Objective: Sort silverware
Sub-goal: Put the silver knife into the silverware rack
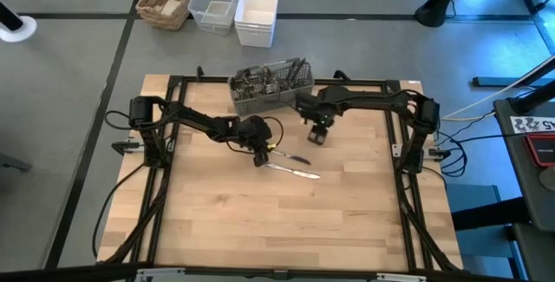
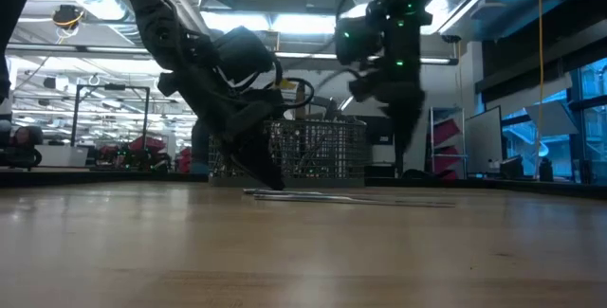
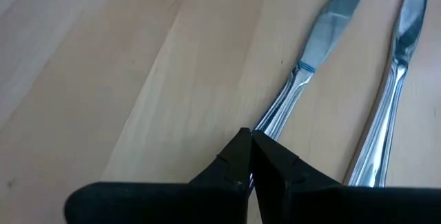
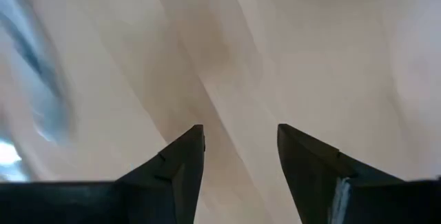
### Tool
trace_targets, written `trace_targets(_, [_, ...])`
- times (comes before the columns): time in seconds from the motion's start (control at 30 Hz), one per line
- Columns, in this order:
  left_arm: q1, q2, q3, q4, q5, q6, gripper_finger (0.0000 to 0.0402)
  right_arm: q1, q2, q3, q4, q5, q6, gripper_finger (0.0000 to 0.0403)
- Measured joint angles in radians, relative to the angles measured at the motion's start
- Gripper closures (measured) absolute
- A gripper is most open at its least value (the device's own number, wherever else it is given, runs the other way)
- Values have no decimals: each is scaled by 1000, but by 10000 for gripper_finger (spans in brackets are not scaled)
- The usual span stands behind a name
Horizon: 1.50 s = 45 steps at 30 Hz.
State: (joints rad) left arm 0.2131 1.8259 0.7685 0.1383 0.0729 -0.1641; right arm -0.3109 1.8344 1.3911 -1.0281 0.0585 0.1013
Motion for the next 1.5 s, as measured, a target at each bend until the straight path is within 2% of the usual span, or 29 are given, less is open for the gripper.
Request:
trace_targets(0.07, [0, 0, 0, -1, 3, -43, 396, 13, 1, -7, -91, 28, -21, 217])
trace_targets(0.17, [0, 0, 0, -4, 20, -91, 396, 59, -14, -58, -87, 26, -31, 217])
trace_targets(0.3, [0, 0, 0, -8, 25, -145, 396, 148, -36, -143, 27, 28, -30, 217])
trace_targets(0.53, [-1, 0, 0, -8, 29, -155, 396, 305, -39, -242, 257, 49, -30, 217])
trace_targets(0.63, [-1, 0, 0, -8, 30, -154, 396, 357, -39, -259, 310, 121, -31, 217])
trace_targets(0.8, [-1, 0, 0, -8, 31, -153, 396, 435, -39, -289, 382, 300, -31, 217])
trace_targets(0.87, [-1, 0, 0, -8, 31, -152, 396, 456, -39, -307, 414, 327, -29, 217])
trace_targets(1.07, [-1, 0, 0, -7, 31, -151, 396, 498, -39, -355, 492, 319, 35, 217])
trace_targets(1.3, [-2, 0, 0, -6, 31, -151, 396, 501, -23, -359, 536, 326, 53, 217])
trace_targets(1.5, [-2, 0, 0, -6, 32, -151, 396, 502, 17, -357, 544, 382, 55, 217])
